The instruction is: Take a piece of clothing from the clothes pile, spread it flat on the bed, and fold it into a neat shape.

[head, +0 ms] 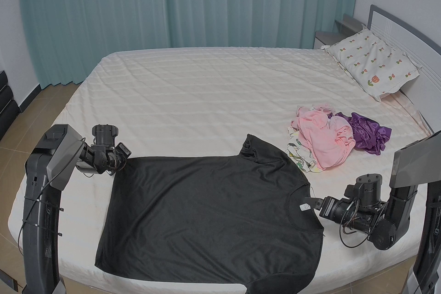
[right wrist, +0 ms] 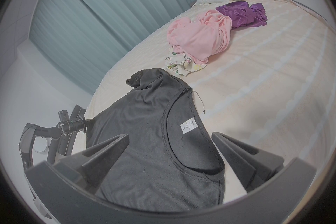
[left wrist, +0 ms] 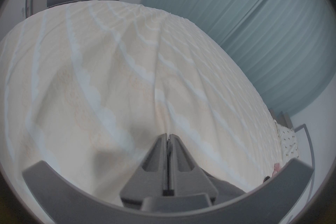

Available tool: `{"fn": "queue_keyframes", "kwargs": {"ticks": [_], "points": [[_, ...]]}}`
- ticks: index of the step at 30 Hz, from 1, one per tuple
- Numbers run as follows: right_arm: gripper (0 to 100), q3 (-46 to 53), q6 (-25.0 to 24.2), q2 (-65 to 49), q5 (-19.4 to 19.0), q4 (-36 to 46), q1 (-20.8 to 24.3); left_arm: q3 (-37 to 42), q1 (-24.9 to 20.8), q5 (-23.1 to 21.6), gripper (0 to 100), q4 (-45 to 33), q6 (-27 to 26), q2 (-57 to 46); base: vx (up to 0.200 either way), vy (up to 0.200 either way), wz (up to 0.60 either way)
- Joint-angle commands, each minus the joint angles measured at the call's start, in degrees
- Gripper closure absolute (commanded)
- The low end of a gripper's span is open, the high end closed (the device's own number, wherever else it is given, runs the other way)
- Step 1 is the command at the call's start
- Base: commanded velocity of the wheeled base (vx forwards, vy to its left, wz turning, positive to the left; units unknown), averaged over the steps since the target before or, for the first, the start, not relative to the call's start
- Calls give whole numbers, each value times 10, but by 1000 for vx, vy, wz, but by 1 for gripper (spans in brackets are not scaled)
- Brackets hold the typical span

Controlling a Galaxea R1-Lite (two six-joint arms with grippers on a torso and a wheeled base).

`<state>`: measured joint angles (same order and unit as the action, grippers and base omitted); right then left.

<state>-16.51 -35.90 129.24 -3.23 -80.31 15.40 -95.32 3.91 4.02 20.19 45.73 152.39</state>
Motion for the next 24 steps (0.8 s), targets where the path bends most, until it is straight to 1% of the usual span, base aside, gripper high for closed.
{"fn": "queue_keyframes", "kwargs": {"ticks": [1,7,13,14,20,24], "points": [[0,-1,0,2,0,0,0,-1,16,2,100,2,-3,-19,0,0,0],[0,-1,0,5,0,-1,1,0,29,2,100,-1,-30,-25,0,0,0],[0,-2,0,6,0,-2,2,0,29,-1,100,-3,-38,-18,0,0,0],[0,-3,0,5,0,-2,2,0,29,-1,0,-2,-38,-18,0,0,0],[0,-22,0,5,0,-1,-1,6,36,-2,0,-1,-35,-27,0,0,0],[0,-72,1,5,0,11,-3,32,49,-9,0,-4,-33,-67,0,0,0]]}}
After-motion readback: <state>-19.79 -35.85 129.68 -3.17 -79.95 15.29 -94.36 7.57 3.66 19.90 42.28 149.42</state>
